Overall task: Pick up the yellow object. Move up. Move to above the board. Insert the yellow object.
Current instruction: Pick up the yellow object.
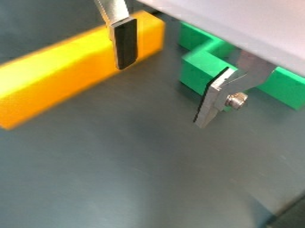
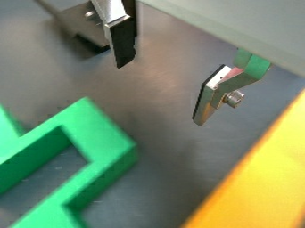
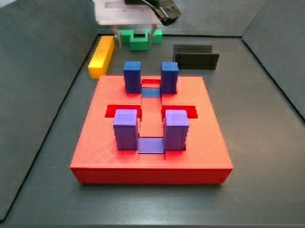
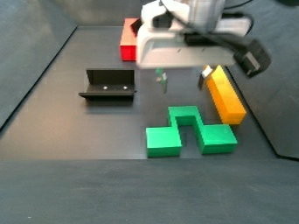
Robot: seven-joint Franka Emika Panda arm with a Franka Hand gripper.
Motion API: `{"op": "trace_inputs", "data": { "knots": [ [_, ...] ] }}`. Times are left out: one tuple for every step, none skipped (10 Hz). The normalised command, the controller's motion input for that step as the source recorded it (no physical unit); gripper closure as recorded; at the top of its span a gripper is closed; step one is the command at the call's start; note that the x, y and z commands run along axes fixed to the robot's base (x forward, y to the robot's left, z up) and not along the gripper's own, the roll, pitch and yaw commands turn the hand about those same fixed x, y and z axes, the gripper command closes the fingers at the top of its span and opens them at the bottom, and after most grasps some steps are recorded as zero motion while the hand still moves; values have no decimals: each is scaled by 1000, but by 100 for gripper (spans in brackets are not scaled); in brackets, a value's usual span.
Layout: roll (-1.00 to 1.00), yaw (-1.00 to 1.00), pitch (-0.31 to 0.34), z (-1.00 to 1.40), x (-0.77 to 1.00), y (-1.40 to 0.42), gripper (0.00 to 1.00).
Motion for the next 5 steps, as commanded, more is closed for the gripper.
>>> {"op": "trace_inputs", "data": {
  "knots": [
    [216,0,-201,254,-1000,-297,0],
    [199,0,-199,234,-1000,-303,0],
    [186,0,-207,197,-991,-294,0],
    [184,-3,-191,120,-1000,-217,0],
    [174,-31,-174,57,-1000,-166,0]
  ]
}}
